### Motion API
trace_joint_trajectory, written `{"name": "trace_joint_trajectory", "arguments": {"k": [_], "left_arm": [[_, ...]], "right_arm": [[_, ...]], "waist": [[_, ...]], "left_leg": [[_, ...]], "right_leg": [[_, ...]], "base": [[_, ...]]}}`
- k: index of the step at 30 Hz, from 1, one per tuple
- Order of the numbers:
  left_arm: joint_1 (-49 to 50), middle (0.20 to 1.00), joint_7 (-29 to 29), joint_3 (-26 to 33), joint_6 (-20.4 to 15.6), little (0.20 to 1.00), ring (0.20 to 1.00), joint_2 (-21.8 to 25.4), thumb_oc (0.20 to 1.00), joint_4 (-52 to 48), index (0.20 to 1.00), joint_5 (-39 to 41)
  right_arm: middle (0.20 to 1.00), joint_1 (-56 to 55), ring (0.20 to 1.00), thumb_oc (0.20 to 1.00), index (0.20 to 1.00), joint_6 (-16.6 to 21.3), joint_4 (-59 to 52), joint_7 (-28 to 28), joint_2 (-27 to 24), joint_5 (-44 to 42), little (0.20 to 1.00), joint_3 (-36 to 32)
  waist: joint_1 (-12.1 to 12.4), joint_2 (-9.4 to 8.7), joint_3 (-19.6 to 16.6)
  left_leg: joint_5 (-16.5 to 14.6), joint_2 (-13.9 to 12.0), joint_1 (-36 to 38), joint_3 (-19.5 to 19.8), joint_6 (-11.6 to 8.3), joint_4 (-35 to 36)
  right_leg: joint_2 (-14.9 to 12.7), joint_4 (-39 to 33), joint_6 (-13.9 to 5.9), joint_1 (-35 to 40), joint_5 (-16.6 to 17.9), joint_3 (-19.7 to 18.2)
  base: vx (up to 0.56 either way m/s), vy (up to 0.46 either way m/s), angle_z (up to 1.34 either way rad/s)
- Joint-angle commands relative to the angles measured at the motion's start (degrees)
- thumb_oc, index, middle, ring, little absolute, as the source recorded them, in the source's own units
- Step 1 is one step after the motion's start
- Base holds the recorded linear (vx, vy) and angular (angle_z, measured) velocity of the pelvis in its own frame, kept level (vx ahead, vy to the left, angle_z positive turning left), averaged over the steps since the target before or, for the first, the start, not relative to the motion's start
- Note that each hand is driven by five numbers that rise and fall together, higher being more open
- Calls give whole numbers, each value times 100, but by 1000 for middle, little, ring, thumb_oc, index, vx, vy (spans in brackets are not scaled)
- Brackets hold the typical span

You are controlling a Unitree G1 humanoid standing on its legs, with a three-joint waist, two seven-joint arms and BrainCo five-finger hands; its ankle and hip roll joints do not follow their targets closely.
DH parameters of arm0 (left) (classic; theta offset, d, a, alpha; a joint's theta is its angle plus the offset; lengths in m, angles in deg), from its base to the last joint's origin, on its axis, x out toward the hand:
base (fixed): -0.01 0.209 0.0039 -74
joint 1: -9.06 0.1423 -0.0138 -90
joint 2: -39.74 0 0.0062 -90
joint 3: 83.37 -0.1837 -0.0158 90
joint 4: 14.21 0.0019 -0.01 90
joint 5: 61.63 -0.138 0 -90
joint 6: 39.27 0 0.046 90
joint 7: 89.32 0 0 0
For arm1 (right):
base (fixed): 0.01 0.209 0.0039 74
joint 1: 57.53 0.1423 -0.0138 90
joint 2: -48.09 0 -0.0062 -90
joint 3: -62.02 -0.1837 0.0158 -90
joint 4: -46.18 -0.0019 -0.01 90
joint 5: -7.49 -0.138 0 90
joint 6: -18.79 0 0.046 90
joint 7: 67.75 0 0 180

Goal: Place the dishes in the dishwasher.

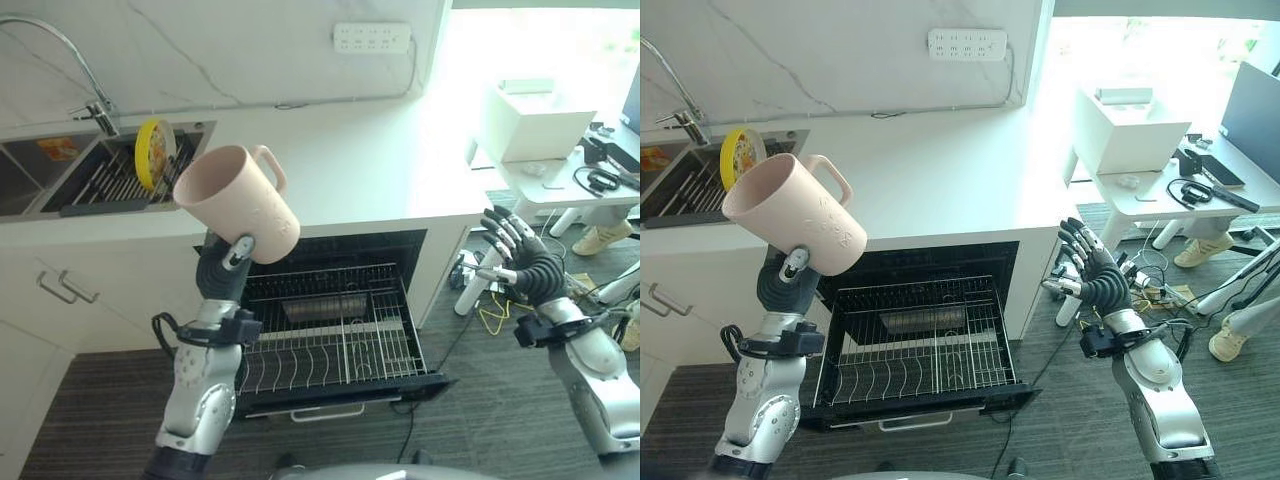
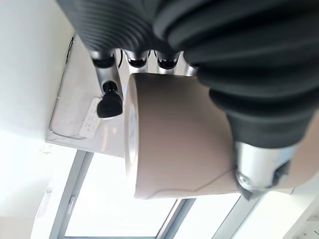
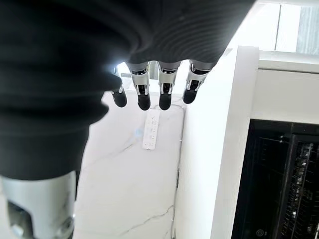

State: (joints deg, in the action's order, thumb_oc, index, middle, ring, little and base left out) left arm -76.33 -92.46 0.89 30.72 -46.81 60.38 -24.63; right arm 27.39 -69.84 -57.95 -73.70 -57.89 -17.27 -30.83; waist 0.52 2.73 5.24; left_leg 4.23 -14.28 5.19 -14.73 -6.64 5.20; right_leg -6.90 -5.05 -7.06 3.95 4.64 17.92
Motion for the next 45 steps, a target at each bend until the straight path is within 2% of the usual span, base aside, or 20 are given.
{"name": "trace_joint_trajectory", "arguments": {"k": [1,9,19,28,29,30,35,45], "left_arm": [[-265,200,86,255,-95,200,200,489,200,-288,200,-414],[-404,200,781,-37,264,200,200,597,200,18,200,-1557],[-1219,200,2424,-758,857,200,200,630,200,1091,200,-3606],[-1876,200,3504,-1119,1094,200,200,406,200,1605,200,-4496],[-2072,200,3877,-1185,1136,200,200,340,200,1755,200,-4702],[-2121,200,4015,-1207,1125,200,200,316,200,1795,200,-4799],[-2334,200,4464,-1218,1235,200,200,266,200,1812,200,-5222],[-2577,200,5238,-1363,1550,200,200,245,200,1843,200,-6022]], "right_arm": [[1000,310,1000,1000,1000,131,-512,-204,2,-32,1000,-103],[1000,618,1000,1000,1000,126,-939,-364,-9,-194,1000,182],[1000,1489,1000,1000,1000,-300,-1005,-205,158,-276,1000,836],[1000,2061,1000,1000,1000,-867,-881,68,649,-545,1000,1257],[1000,2210,1000,1000,1000,-1036,-801,182,782,-507,1000,1398],[1000,2256,1000,1000,1000,-1095,-773,223,823,-503,1000,1441],[1000,2420,1000,1000,1000,-1430,-646,560,966,-741,1000,1495],[1000,2516,1000,1000,1000,-1682,-427,1162,1323,-1064,1000,1670]], "waist": [[85,-344,-198],[91,-277,-216],[69,-275,-285],[28,-305,-341],[17,-319,-361],[15,-320,-368],[13,-334,-394],[8,-353,-418]], "left_leg": [[-55,-146,-167,-47,-162,-20],[-52,-170,-175,-22,-209,-20],[-130,-118,-84,1,-182,-20],[-182,-81,-15,-11,-164,-20],[-187,-73,4,-12,-162,-20],[-191,-74,8,-13,-163,-20],[-210,-65,33,12,-166,-20],[-224,-67,59,7,-174,-20]], "right_leg": [[-744,5,-309,230,-310,376],[-761,5,-328,217,-300,466],[-767,5,-336,247,-323,439],[-776,5,-336,278,-334,385],[-770,5,-330,287,-334,363],[-771,5,-330,288,-337,361],[-763,5,-325,307,-348,346],[-768,5,-319,323,-346,358]], "base": [[23,-75,2],[4,-28,5],[-7,0,2],[0,0,0],[0,0,0],[0,0,0],[2,1,-1],[1,1,0]]}}
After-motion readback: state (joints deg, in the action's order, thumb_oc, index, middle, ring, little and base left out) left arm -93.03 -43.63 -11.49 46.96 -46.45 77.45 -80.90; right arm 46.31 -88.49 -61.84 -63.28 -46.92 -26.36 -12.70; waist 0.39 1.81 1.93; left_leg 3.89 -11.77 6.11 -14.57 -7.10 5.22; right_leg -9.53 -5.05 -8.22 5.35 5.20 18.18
